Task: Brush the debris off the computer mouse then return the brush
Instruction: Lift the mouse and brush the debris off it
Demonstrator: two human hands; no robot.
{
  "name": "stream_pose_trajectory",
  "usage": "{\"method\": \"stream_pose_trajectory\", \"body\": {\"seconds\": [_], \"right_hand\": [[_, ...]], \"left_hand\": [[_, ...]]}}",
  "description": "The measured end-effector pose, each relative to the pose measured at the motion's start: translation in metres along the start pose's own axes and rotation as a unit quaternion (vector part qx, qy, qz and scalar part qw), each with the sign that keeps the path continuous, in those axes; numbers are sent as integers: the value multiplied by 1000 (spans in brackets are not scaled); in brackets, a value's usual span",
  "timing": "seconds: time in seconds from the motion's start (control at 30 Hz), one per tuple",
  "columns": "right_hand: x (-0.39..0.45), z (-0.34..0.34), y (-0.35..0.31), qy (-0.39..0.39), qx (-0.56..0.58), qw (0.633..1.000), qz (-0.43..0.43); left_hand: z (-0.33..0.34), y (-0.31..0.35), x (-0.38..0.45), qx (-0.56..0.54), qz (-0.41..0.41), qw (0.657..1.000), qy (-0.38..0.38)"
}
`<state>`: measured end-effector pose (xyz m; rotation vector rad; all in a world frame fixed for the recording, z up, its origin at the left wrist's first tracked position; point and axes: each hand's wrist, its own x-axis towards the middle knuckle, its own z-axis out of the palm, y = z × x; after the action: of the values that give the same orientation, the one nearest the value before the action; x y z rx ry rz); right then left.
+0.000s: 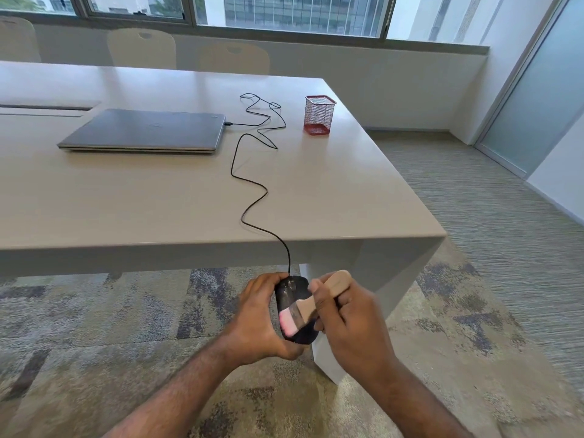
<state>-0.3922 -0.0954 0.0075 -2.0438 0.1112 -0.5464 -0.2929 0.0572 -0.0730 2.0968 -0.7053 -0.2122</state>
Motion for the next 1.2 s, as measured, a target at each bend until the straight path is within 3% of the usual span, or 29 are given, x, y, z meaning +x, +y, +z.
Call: {"method": "stream_pose_trajectory", "body": {"seconds": [0.17, 0.4, 0.83, 0.97, 1.07, 1.2], "right_hand": [[-3, 8, -3, -15, -10, 1000, -19], [14, -9, -2, 78, -13, 997, -4], [4, 11, -16, 10, -87, 996, -5], [14, -1, -16, 73, -46, 996, -2], [21, -7, -11, 100, -33, 994, 30], [22, -5, 3, 77, 3, 991, 114]], "left_hand": [[-1, 6, 1, -4, 13, 1000, -3], [1, 3, 0, 6, 26, 1000, -4], [5, 8, -8, 8, 30, 999, -24], [8, 7, -8, 20, 32, 999, -18], [11, 5, -10, 26, 41, 999, -13], [12, 4, -10, 21, 43, 999, -21]]}}
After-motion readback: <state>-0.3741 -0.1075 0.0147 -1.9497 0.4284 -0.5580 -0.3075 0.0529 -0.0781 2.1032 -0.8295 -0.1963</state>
